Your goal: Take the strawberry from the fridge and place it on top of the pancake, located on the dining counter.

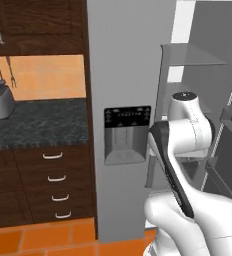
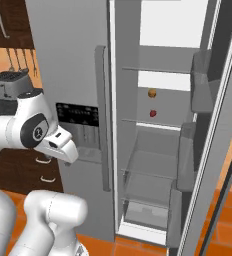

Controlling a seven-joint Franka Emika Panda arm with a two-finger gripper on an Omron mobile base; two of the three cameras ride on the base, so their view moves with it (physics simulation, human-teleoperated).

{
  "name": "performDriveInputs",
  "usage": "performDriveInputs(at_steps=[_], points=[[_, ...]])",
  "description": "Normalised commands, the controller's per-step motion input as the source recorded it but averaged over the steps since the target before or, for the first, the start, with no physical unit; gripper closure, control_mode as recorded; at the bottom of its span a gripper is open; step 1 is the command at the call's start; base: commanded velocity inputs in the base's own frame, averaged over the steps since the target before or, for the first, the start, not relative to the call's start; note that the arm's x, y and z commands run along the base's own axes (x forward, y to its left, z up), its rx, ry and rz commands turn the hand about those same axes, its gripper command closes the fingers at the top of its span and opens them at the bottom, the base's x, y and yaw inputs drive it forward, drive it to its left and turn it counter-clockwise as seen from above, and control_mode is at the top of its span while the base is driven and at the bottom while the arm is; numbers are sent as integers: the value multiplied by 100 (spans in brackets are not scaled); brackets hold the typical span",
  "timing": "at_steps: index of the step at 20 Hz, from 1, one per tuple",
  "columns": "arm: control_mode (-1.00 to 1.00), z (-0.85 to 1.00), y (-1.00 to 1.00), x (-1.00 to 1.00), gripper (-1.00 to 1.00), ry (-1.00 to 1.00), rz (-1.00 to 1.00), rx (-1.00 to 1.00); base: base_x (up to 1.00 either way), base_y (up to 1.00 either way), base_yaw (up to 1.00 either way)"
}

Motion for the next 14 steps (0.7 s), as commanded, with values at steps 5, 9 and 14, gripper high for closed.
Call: performDriveInputs(at_steps=[5,9,14], points=[[100,0,0,0,-100,0,0,0,26,-12,-11],[100,0,0,0,-100,0,0,0,24,-36,-13],[100,0,0,0,-100,0,0,0,31,-42,-11]])
